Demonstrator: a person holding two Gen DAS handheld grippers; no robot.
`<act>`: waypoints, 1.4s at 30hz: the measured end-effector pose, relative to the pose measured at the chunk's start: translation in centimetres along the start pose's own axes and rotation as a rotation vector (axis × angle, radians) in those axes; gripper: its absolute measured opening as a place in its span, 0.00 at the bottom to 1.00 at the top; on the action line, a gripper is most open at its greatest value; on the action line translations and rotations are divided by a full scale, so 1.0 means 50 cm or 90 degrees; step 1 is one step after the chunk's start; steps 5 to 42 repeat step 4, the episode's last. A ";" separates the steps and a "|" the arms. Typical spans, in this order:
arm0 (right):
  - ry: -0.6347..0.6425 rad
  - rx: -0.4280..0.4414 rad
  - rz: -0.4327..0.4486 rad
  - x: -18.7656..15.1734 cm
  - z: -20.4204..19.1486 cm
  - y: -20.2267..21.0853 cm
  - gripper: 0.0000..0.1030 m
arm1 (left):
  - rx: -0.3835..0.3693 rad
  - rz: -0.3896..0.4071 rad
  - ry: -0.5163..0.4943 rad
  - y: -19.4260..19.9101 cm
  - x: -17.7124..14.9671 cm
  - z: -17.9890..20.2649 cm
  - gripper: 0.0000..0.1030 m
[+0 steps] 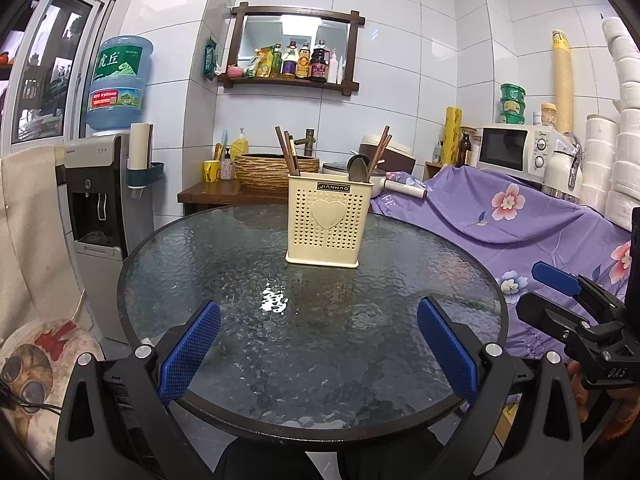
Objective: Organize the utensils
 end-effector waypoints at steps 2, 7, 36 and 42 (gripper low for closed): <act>-0.001 0.000 0.000 0.000 0.000 0.000 0.94 | 0.001 -0.002 -0.001 -0.001 -0.001 0.000 0.94; -0.001 0.000 -0.001 -0.001 0.001 0.000 0.94 | 0.003 -0.003 -0.003 -0.002 0.000 0.001 0.94; -0.001 0.000 -0.001 -0.001 0.001 0.000 0.94 | 0.003 -0.003 -0.003 -0.002 0.000 0.001 0.94; -0.001 0.000 -0.001 -0.001 0.001 0.000 0.94 | 0.003 -0.003 -0.003 -0.002 0.000 0.001 0.94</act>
Point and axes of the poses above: each gripper's, at about its wrist camera, not at the fingertips, and y roughly against the way its jaws point, z to its right, x to its top, the point moved 5 cm from there along -y, roughly the way its jaws point, and after that the axes turned 6 degrees about x, right-handed, at the moved point
